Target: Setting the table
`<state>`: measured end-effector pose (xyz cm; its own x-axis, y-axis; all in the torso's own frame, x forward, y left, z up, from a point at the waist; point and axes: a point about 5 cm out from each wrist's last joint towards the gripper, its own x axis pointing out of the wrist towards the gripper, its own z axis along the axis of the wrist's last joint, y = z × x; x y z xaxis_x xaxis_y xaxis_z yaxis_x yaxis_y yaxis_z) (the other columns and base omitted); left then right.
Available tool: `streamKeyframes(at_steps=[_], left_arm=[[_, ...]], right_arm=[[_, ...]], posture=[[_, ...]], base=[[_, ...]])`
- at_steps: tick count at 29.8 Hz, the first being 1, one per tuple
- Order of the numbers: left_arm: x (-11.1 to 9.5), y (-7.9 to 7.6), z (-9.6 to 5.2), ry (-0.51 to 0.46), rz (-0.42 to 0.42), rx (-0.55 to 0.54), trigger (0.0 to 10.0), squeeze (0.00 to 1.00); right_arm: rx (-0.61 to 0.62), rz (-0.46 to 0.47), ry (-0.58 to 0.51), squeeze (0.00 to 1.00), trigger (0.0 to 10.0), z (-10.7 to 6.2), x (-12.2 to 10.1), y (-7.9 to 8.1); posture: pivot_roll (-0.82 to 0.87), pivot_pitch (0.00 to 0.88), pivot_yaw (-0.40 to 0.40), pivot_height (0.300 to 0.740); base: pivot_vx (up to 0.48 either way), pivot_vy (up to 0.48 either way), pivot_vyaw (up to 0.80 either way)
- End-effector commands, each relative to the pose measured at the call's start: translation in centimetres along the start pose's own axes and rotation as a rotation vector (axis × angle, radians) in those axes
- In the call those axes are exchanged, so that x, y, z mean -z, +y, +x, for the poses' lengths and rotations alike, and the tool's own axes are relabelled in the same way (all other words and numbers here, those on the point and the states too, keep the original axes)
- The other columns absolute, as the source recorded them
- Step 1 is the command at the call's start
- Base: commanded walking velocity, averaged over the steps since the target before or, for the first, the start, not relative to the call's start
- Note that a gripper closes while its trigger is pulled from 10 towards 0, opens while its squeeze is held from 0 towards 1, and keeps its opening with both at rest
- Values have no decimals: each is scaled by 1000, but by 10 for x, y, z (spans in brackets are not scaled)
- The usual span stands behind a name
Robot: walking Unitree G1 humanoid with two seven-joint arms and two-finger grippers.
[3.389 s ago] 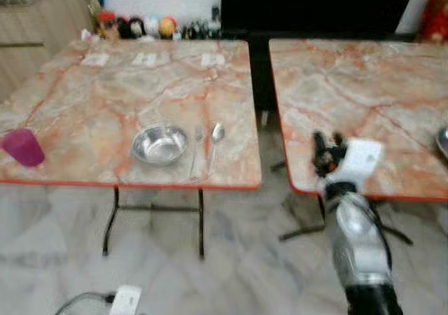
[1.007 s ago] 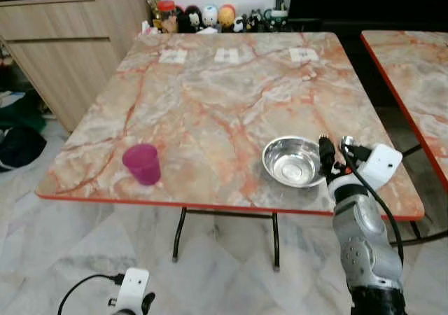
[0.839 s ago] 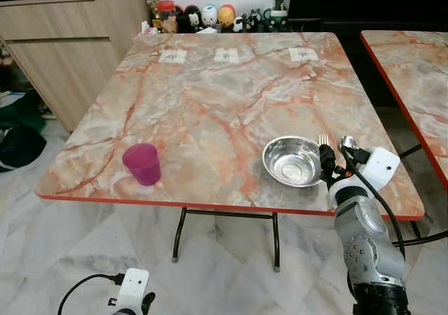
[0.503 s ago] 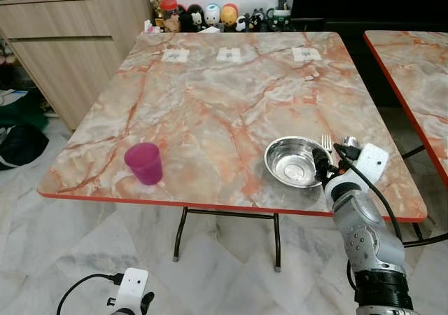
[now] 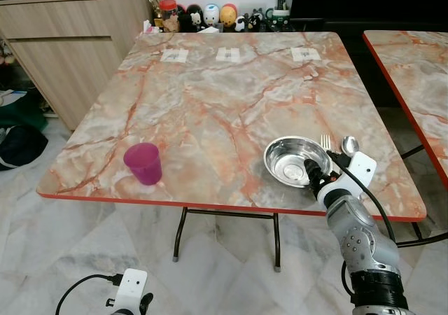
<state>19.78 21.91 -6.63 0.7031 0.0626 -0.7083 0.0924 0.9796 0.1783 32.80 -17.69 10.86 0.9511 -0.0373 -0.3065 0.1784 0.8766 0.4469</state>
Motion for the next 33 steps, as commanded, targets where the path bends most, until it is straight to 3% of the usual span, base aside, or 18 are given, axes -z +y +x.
streamKeyframes(at_steps=[1, 27, 31, 32, 33], left_arm=[[9, 4, -2, 41, 5, -6, 10000, 0], [10, 3, -2, 57, 1, -2, 10000, 0], [9, 4, -2, 58, 4, -5, 10000, 0], [9, 5, -2, 58, 6, -10, 10000, 0], [9, 5, -2, 58, 11, -15, 10000, 0]], right_arm=[[-15, -1, 19, 0, 0, 2, 2, 5], [15, 13, -5, 0, 0, 2, 0, 4], [1, 28, -103, 0, 0, 0, -9, 6], [-38, 2, -195, 0, 0, -3, -16, 10], [-42, -81, -258, 0, 0, -6, -19, 12]], posture=[[-57, 89, 41, 740], [-70, 128, 49, 740], [-74, 133, 52, 740], [-74, 129, 51, 740], [-72, 117, 51, 740]], base=[[0, 0, 0], [0, 0, 0], [0, 0, 0], [0, 0, 0], [0, 0, 0]])
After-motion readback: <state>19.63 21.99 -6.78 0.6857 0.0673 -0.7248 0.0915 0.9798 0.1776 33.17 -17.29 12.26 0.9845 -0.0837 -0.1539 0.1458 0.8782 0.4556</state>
